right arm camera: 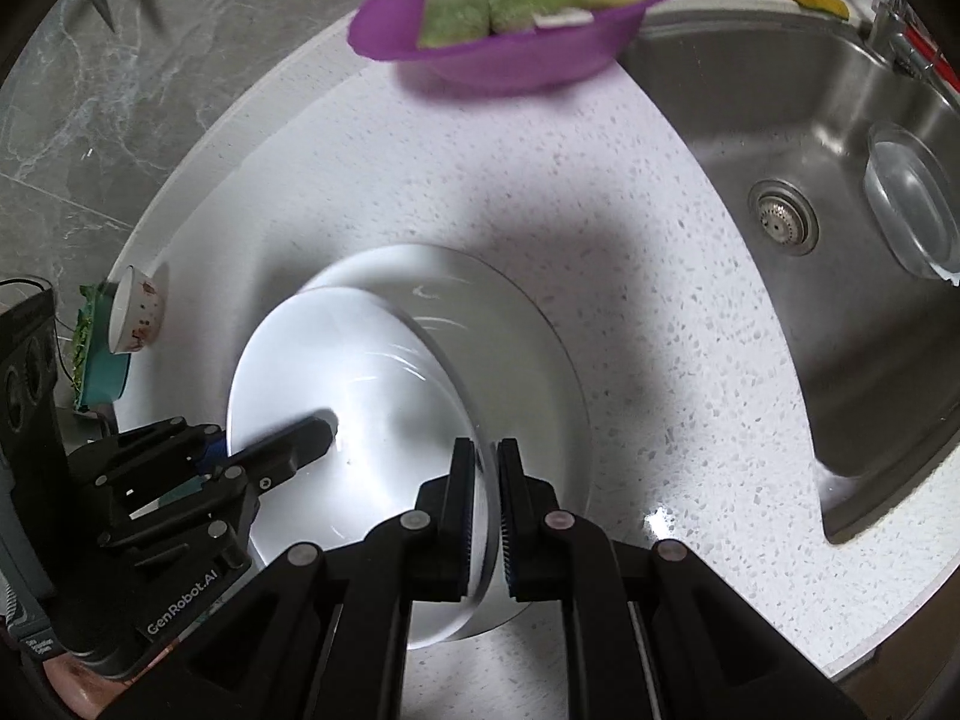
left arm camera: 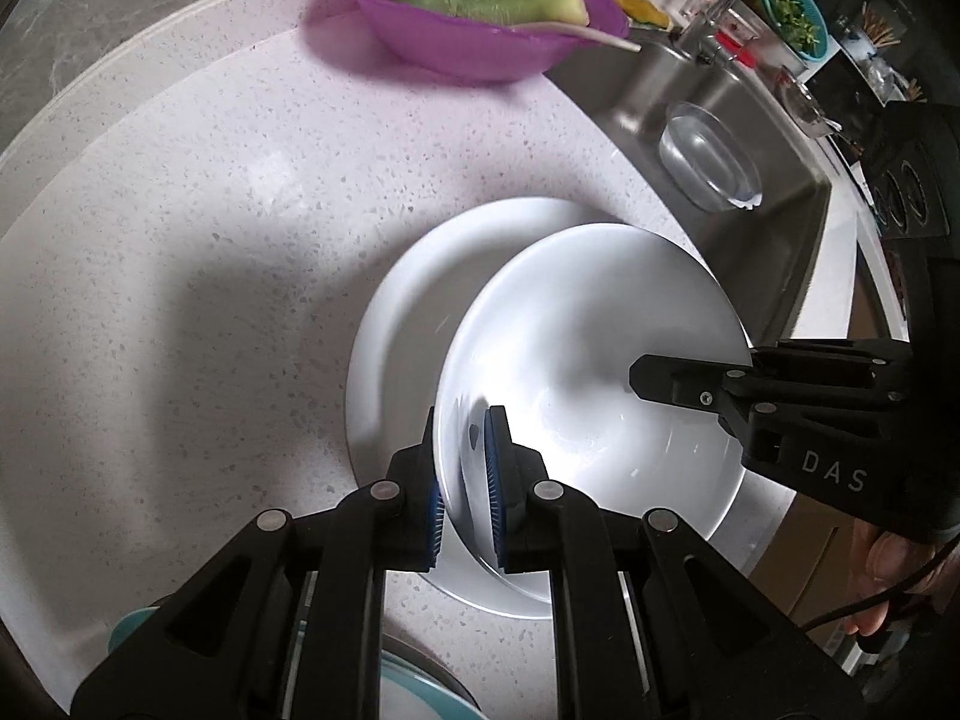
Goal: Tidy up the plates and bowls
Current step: 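Carry the small white bowl into the large white bowl and open both grippers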
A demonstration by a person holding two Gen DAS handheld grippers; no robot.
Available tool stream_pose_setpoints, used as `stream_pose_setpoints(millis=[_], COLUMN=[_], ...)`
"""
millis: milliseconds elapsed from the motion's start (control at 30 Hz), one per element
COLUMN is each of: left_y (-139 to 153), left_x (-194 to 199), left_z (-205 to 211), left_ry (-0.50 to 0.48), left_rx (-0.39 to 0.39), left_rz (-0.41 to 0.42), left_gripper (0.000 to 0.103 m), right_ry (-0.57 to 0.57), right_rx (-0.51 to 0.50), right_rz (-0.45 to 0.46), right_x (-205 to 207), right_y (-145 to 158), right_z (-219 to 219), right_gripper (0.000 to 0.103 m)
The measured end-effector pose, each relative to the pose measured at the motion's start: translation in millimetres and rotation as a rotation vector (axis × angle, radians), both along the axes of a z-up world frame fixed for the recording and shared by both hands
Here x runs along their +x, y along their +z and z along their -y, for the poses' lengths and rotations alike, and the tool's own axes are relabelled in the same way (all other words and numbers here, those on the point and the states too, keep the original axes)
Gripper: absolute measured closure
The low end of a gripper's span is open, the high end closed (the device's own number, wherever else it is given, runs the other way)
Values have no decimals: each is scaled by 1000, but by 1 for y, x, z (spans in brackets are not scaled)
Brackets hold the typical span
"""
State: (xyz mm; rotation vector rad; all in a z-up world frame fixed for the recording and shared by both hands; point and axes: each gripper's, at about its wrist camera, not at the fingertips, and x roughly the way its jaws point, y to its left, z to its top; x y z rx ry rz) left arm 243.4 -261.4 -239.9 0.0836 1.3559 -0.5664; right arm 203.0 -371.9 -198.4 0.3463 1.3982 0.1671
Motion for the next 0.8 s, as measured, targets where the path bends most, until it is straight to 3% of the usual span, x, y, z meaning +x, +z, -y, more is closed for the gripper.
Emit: stream_pose_setpoints(millis=[233, 400, 500, 633, 800], left_y=[-9, -9, -6, -3, 2], left_x=[5, 8, 7, 3, 2], left_z=[3, 3, 3, 3, -4], left_ry=[13, 23, 24, 13, 34], left_rx=[21, 17, -4, -43, -92], left_rz=[11, 25, 28, 40, 50], left_gripper=[93, 86, 79, 59, 53], right_ry=[37, 73, 85, 99, 105], right_rx=[-53, -96, -114, -124, -123], right_rz=[17, 33, 41, 55, 70], right_x=[2, 1, 0, 0, -4], right_y=[-4, -2, -2, -1, 0], right_z=[-8, -15, -18, -20, -23], right_gripper=[93, 92, 90, 91, 92])
